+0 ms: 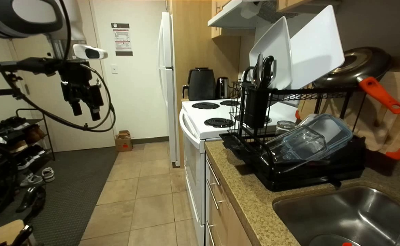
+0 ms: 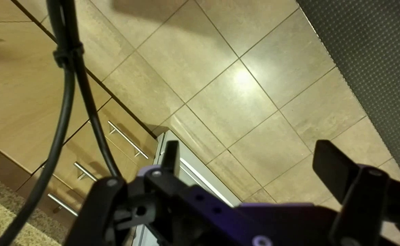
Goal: Open the second kitchen cabinet drawer to the right
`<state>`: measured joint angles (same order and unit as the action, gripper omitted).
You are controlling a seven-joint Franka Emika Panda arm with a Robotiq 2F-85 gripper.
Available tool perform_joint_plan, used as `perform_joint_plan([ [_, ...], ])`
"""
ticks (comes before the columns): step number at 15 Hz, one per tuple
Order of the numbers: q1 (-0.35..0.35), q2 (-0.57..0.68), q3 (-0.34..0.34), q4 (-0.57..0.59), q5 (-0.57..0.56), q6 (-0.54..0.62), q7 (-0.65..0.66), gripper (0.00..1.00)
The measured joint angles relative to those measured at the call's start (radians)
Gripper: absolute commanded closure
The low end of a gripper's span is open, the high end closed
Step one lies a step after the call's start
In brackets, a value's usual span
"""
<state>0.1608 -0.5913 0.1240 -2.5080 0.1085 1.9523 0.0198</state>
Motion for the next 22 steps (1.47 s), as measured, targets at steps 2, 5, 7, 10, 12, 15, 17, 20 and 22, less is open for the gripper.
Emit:
perform_joint_plan([
  [2, 0.0, 0.037, 0.01, -0.003, -0.012, 0.023, 0.0, 0.0],
  [5, 0.0, 0.085, 0.022, -0.014, -0.053, 0.063, 0.0, 0.0],
  [7, 0.0, 0.111, 0.024, -0.022, -0.083, 0.085, 0.0, 0.0],
  [10, -0.001, 0.146, 0.024, -0.033, -0.135, 0.115, 0.0, 0.0],
  [12, -0.003, 0.165, 0.024, -0.042, -0.17, 0.135, 0.0, 0.0],
  [15, -0.007, 0.196, 0.024, -0.049, -0.223, 0.161, 0.0, 0.0],
  [17, -0.013, 0.223, 0.024, -0.05, -0.264, 0.178, 0.0, 0.0],
  [20, -0.02, 0.279, 0.024, -0.052, -0.34, 0.207, 0.0, 0.0],
  [22, -0.029, 0.325, 0.024, -0.055, -0.407, 0.23, 0.001, 0.0],
])
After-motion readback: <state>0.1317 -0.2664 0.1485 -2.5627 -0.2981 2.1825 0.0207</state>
